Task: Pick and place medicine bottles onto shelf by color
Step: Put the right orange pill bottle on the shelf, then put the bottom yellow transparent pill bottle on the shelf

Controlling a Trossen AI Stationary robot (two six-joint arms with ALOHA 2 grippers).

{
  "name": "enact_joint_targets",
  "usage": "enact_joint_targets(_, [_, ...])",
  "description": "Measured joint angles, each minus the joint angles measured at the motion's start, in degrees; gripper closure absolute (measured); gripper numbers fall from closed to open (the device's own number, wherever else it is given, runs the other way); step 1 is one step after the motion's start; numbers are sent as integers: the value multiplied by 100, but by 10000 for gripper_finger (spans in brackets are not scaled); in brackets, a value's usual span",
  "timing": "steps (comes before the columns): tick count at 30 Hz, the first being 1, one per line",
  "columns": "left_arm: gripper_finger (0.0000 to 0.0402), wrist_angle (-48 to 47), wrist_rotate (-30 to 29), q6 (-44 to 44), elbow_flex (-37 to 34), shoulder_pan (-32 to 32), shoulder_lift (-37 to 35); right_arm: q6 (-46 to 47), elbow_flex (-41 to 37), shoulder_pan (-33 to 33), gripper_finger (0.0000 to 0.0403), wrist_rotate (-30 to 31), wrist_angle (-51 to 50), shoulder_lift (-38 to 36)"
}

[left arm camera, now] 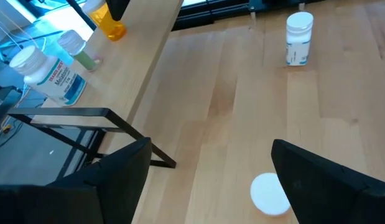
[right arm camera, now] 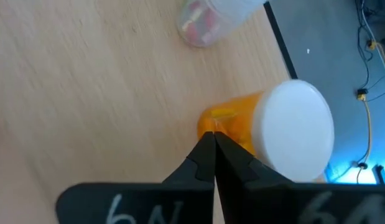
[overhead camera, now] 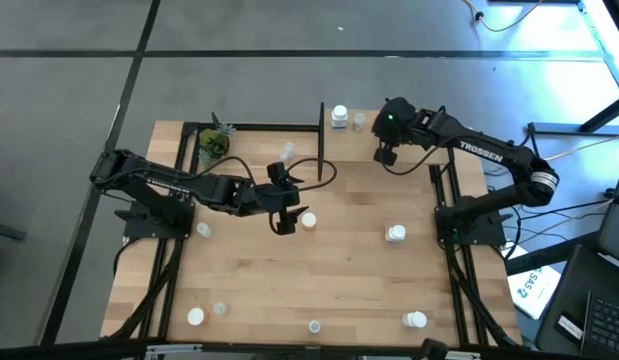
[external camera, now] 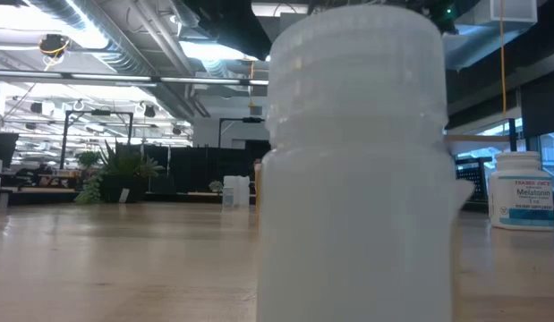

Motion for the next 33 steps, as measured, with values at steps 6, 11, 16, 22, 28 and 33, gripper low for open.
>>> enact_joint_targets(6, [75,-9,0,0,0,0,0,-109,2,-25,399,-14,188,73])
enact_joint_targets(11, [75,-9,0,0,0,0,0,-121,0,-27,399,-14,205,77])
enact_joint_targets(16, [75,-12,0,0,0,0,0,-154,0,-18,399,-11,148,47])
enact_joint_targets(22, [75,-75,-1,-13,0,0,0,-131,0,242,399,15,104,-328])
enact_joint_targets(28, [75,-317,-140,-307,0,0,0,64,0,887,399,50,-147,-819])
enact_joint_targets(33, [75,-321,-104,-460,0,-3,0,358,2,1794,400,547,-470,-1129])
